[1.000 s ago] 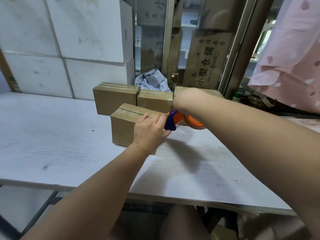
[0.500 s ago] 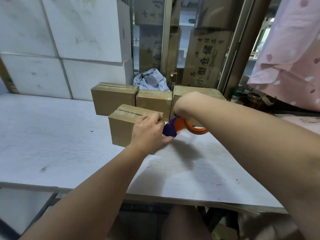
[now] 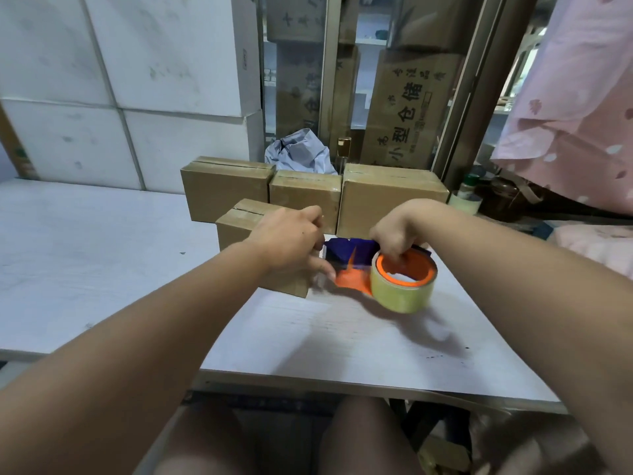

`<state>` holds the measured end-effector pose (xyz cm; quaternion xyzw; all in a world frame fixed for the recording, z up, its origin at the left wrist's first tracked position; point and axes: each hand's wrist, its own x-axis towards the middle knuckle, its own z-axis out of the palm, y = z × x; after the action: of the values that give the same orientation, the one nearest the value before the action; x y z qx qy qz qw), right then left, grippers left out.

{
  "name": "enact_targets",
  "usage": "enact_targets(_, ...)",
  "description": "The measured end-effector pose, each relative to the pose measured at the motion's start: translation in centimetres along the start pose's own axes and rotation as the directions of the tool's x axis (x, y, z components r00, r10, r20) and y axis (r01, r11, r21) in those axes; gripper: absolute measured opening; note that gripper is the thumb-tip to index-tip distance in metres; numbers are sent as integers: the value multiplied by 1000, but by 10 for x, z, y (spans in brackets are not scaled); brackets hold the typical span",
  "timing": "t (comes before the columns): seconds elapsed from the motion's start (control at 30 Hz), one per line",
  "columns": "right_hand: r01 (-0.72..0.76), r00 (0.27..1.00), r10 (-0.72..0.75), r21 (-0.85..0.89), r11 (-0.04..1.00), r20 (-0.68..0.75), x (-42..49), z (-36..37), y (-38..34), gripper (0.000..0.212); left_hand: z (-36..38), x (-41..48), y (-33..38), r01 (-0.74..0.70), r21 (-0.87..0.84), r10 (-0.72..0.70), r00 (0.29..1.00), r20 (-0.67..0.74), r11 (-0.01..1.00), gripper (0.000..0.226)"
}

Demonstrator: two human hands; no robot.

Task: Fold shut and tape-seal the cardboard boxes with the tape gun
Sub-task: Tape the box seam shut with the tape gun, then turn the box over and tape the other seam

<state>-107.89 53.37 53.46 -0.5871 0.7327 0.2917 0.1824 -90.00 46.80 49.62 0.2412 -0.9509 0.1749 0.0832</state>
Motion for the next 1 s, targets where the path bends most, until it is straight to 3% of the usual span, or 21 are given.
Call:
enact_targets(0.1, 61, 992, -97, 363, 930, 83, 7, 18, 10, 47, 2, -3, 3, 15, -68, -16, 1000, -16, 998, 69)
enact_targets(0.23, 100, 960, -240, 626, 773, 142, 16, 35, 16, 40, -7, -6, -8, 53, -381, -49, 999, 21, 923, 50)
enact_targets(0.4, 107, 913, -344, 684, 722, 221, 18, 46, 20, 31, -19, -3, -13, 64, -437, -34, 996, 77, 897, 45)
enact_targets(0.47, 88, 906, -352, 709, 699, 234, 16, 51, 22, 23, -21, -3, -15, 116, -456, -86, 993, 86, 882, 46)
enact_targets(0.6, 68, 926, -339, 806, 588, 169, 16, 65, 36, 28, -11, -3, -13, 243, -543, -254, 966, 57, 804, 36)
enact_targets(0.73, 92, 944, -328, 911, 402, 49, 10, 78, 49, 25, 2, 3, 7, 439, -603, -574, 818, -40, 667, 20)
enact_targets(0.8, 107, 955, -298, 944, 312, -9, 8, 84, 53, 27, 8, 4, 18, 473, -643, -656, 752, -63, 603, 16)
enact_targets(0.87, 126, 956, -287, 962, 240, -54, 7, 90, 57, 30, 12, 4, 24, 449, -696, -674, 736, -66, 559, 15)
enact_targets(1.0, 132, 940, -324, 990, 51, -109, 4, 94, 59, 25, 20, 5, 25, 439, -587, -609, 784, -119, 680, 26)
